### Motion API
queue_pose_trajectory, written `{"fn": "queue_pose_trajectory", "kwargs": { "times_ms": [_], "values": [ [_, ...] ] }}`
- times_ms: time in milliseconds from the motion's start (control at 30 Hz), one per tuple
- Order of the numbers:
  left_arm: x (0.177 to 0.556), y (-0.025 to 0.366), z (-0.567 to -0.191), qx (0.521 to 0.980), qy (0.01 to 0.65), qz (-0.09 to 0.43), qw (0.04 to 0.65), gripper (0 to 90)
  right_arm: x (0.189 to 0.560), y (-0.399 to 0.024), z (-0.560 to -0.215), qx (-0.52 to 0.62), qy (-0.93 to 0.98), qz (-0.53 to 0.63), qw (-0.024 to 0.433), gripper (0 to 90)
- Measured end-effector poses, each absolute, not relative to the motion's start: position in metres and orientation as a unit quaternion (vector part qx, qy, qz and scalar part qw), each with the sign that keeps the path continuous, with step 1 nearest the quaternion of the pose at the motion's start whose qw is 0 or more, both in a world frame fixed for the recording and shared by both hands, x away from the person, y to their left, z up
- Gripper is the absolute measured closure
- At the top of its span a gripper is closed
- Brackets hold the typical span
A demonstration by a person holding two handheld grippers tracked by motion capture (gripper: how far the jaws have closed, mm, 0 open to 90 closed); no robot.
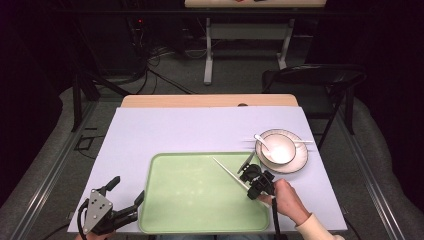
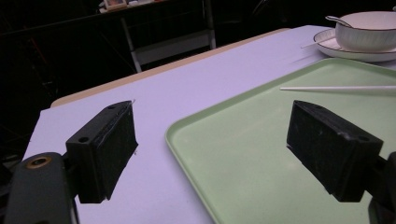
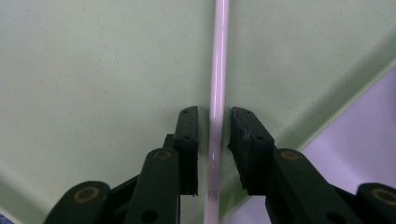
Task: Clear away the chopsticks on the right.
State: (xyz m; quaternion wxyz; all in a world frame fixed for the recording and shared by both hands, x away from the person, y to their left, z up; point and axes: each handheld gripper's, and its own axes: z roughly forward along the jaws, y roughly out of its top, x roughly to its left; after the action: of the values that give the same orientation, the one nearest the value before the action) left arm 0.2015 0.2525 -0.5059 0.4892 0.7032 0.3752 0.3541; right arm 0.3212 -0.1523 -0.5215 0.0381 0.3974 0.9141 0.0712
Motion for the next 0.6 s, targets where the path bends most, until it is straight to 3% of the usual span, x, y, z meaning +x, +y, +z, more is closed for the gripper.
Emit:
{"fn": "queue_pose_trajectory", "kwargs": {
  "times_ms": [133, 267, 400, 600],
  "values": [
    [0.201, 0.252, -0.506, 0.703, 0.375, 0.354, 0.489, 15.6, 0.319, -0.151, -0.522, 0.392, 0.917, 0.072, 0.032, 80.4],
    [0.201, 0.252, -0.506, 0.704, 0.374, 0.354, 0.489, 15.6, 0.317, -0.15, -0.522, 0.383, 0.921, 0.07, 0.034, 75.4],
    [0.201, 0.252, -0.506, 0.704, 0.373, 0.356, 0.489, 15.6, 0.317, -0.151, -0.52, 0.376, 0.923, 0.07, 0.038, 67.5],
    [0.201, 0.252, -0.506, 0.705, 0.371, 0.357, 0.488, 15.6, 0.314, -0.159, -0.509, 0.348, 0.93, 0.108, 0.035, 42.2]
  ]
}}
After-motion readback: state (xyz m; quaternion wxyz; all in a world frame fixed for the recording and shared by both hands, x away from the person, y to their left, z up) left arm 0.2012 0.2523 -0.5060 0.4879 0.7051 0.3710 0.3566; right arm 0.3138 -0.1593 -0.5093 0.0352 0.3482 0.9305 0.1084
